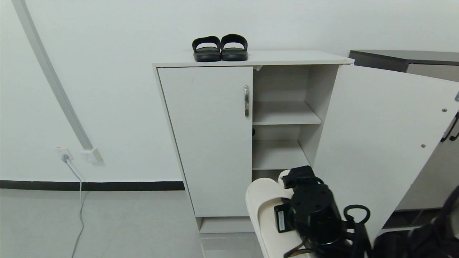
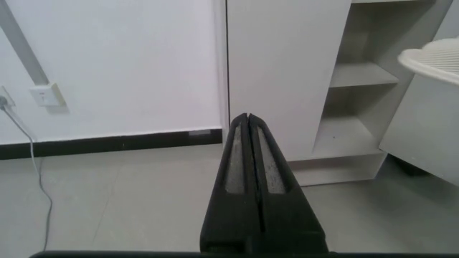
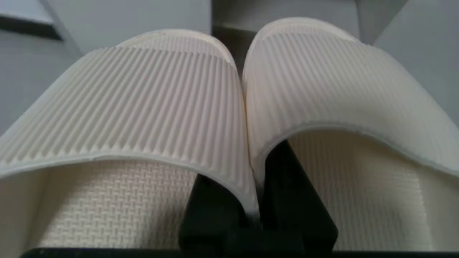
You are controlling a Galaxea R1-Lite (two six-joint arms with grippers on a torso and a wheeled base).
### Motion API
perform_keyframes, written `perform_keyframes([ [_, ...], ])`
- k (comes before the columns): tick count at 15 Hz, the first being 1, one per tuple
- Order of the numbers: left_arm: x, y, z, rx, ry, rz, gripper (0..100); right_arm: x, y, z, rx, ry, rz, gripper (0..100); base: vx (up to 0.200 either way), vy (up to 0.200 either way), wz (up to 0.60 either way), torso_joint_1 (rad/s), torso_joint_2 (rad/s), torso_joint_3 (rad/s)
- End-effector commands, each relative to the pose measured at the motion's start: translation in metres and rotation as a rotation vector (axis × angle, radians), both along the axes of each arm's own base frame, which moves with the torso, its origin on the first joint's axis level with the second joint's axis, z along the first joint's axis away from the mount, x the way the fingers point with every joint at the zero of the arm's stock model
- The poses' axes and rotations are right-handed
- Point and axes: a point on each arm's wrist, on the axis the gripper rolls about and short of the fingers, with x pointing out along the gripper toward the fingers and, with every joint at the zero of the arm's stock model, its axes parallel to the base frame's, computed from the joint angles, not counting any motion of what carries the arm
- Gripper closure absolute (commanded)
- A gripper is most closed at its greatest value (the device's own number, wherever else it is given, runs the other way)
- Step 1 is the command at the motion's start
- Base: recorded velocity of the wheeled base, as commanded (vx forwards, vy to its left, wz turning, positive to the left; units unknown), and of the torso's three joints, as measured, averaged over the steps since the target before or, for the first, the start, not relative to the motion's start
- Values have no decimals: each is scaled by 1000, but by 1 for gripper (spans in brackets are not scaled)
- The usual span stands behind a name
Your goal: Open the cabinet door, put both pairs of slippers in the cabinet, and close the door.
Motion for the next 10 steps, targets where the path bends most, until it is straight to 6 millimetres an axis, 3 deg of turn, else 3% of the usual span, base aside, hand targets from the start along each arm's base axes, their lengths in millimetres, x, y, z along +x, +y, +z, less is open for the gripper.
perform_keyframes([
  [1,0,0,0,0,2,0,100,20,32,-32,-18,-5,-95,100,0,0,0,0,0,0],
  [3,0,0,0,-5,2,1,100,26,33,-34,-19,-15,-130,100,0,0,0,0,0,0],
  [10,0,0,0,-6,2,1,100,34,29,-39,-32,-8,-154,100,0,-200,0,2,5,3],
])
